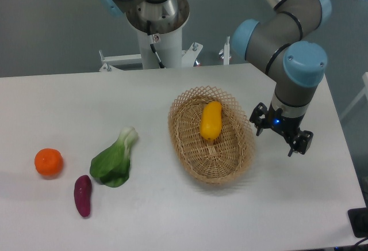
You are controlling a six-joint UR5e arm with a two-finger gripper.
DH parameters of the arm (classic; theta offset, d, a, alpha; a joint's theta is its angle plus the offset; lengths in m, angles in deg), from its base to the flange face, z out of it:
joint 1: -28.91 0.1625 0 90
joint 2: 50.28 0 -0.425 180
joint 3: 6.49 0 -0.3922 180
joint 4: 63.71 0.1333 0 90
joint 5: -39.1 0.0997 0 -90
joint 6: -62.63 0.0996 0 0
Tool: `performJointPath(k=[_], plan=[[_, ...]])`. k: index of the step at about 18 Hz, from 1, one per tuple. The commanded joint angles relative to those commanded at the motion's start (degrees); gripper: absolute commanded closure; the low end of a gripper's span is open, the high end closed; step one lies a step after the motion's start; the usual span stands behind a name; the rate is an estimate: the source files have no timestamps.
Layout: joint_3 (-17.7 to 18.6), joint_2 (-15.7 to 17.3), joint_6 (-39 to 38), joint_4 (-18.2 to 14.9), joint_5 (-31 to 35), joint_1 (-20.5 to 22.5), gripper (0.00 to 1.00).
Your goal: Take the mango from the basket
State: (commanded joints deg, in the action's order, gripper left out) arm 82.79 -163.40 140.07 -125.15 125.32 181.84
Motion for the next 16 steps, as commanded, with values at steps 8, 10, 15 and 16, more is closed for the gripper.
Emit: performJointPath(k=[8,10,15,16], plan=[[9.49,4.05,-0.18,0.27,0.00,-0.26,0.00],[11.95,5.18,-0.18,0.35,0.00,-0.35,0.00],[17.14,7.83,-0.18,0.27,-0.09,-0.61,0.00],[17.50,7.83,-0.18,0.18,-0.18,-0.62,0.00]])
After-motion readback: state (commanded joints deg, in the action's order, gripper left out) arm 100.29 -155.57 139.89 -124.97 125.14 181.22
